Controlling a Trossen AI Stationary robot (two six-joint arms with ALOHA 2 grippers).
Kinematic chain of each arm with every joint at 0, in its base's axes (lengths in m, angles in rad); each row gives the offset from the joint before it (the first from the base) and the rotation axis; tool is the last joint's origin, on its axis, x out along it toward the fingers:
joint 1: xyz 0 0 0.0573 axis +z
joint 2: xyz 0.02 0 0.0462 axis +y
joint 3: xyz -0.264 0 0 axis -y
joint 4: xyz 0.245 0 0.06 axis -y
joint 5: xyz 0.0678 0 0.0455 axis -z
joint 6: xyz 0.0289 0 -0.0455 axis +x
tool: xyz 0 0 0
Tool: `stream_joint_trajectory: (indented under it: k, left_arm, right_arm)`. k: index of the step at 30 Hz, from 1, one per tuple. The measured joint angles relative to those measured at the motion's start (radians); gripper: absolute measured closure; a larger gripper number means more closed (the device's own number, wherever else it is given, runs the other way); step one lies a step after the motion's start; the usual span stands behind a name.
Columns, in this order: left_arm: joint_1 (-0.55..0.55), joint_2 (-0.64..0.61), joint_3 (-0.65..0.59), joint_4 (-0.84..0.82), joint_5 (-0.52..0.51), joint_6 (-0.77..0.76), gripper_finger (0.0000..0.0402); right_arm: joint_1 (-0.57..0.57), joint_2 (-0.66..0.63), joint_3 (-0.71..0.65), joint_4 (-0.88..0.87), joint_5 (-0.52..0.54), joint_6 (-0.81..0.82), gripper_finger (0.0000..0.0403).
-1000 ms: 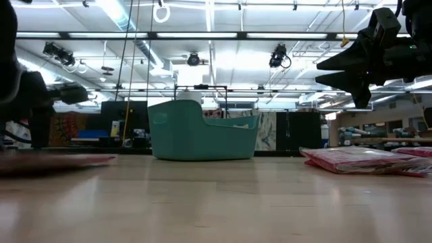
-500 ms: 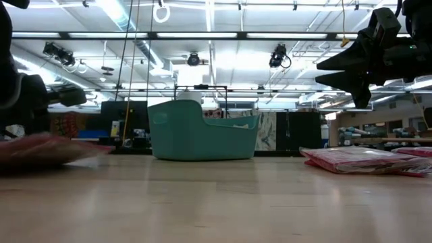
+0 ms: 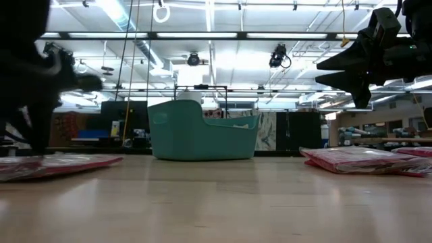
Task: Sort popcorn bags into baskets
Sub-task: Put the red popcorn bag into the green container
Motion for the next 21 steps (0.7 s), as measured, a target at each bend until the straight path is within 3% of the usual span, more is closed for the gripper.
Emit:
stream_joint_trajectory:
  k: [11,14,18,21]
  left_arm:
    - [0.016,-0.078,0.093,-0.007,-0.076,-0.002,0.0396]
    - [0.035,-0.079,0.093,0.015,-0.050,-0.056,0.0380]
    - [0.058,-0.079,0.072,0.031,0.067,-0.103,0.0359]
    - [0.052,-0.079,0.032,-0.006,0.062,-0.103,0.0343]
  right_arm:
    - [0.000,0.000,0.000,0.000,0.000,0.000,0.0245]
    - [0.000,0.000,0.000,0.000,0.000,0.000,0.0245]
    - [0.000,0.000,0.000,0.000,0.000,0.000,0.0245]
    - [0.000,0.000,0.000,0.000,0.000,0.000,0.0245]
